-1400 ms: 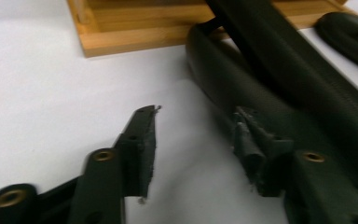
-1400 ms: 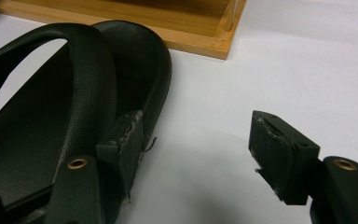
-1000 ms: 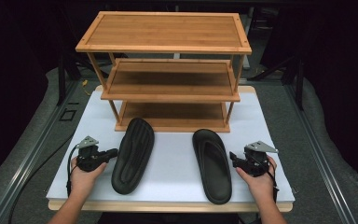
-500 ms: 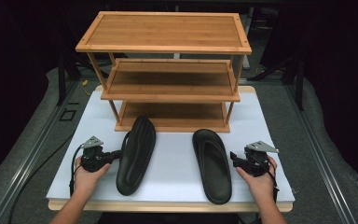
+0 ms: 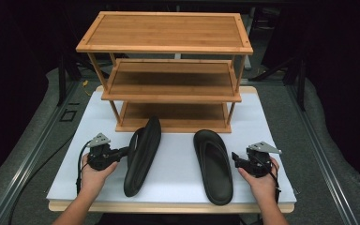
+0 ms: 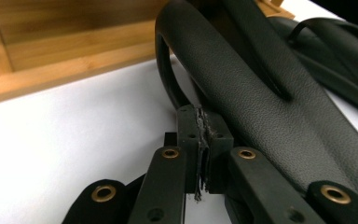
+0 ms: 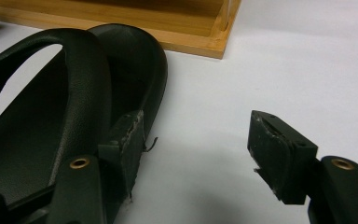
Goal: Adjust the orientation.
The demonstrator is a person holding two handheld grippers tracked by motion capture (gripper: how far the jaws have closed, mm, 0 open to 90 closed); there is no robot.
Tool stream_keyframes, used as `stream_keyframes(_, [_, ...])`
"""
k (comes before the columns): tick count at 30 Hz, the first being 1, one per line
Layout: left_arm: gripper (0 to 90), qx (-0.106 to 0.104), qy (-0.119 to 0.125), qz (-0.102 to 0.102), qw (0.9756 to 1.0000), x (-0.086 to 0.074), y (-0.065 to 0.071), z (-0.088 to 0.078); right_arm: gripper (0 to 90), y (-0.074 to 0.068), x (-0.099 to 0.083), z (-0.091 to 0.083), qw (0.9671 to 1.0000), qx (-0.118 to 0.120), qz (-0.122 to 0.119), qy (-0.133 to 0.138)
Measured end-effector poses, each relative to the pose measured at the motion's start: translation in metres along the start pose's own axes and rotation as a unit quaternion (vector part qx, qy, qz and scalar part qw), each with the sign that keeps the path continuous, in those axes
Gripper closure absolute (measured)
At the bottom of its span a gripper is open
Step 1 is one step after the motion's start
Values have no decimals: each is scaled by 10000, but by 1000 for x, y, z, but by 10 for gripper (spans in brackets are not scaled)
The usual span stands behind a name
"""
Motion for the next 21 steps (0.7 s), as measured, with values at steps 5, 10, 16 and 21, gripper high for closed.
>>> stream_keyframes(5, [869,-131,136,74,9998,16,17,4,357,1,0,0,10000,13,19,-19])
stream_keyframes(10, [861,35,-145,182,9997,12,25,27,356,1,1,0,10000,13,41,67])
stream_keyframes(16, [779,-153,-94,183,9997,9,38,32,357,2,0,0,10000,35,61,5])
stream_keyframes(21, [608,-588,15,142,9982,10,58,33,357,1,0,0,10000,18,71,31])
Point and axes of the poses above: each handheld gripper's, and its own axes: z roughly forward along the jaws, x roughly out of its top, y roughly to its right, the point moved 9 cm from there along z, roughly forward along the jaws, and after that the axes turned 12 degrees about -y, right-handed, at the moved point
